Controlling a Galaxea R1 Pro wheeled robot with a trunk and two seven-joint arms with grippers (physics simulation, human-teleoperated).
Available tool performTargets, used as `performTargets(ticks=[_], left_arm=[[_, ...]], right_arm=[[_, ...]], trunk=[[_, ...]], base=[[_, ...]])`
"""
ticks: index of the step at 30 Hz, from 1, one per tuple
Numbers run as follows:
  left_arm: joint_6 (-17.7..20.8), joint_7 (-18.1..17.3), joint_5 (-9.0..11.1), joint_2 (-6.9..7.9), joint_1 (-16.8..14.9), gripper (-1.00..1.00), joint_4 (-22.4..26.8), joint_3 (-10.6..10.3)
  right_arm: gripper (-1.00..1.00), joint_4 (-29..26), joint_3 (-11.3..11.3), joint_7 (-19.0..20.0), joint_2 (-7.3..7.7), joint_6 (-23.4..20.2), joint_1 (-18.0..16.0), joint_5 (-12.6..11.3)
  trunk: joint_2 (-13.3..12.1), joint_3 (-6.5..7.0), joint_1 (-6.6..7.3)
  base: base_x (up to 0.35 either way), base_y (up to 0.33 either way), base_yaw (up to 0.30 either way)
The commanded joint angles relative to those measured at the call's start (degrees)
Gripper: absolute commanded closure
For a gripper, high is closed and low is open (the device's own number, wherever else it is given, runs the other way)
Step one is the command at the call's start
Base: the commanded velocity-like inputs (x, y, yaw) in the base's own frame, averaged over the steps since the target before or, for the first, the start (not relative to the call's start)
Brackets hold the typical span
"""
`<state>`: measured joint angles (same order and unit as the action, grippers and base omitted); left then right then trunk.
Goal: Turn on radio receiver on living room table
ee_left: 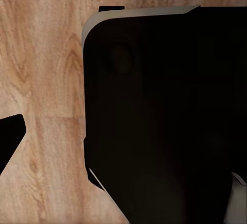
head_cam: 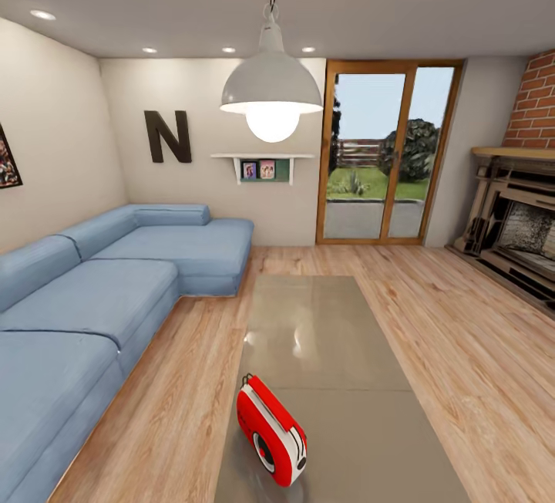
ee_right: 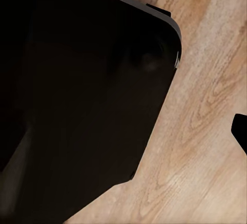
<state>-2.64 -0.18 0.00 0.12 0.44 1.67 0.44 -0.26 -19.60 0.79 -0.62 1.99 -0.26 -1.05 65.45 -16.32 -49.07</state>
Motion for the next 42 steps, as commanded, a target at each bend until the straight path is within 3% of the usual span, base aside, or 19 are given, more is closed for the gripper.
performTargets(ticks=[1,42], left_arm=[[0.0,0.0,0.0,-0.01,0.0,-1.0,0.0,0.0],[0.0,0.0,0.0,0.02,0.0,-1.0,0.0,-0.1]], right_arm=[[-1.0,0.0,0.0,0.0,0.0,0.0,0.0,0.0],[-1.0,0.0,-0.2,0.0,0.0,-0.1,0.0,0.0]], trunk=[[-0.4,0.19,0.23],[-16.9,4.15,9.23]], base=[[0.0,0.0,0.0],[0.0,0.0,0.0]])
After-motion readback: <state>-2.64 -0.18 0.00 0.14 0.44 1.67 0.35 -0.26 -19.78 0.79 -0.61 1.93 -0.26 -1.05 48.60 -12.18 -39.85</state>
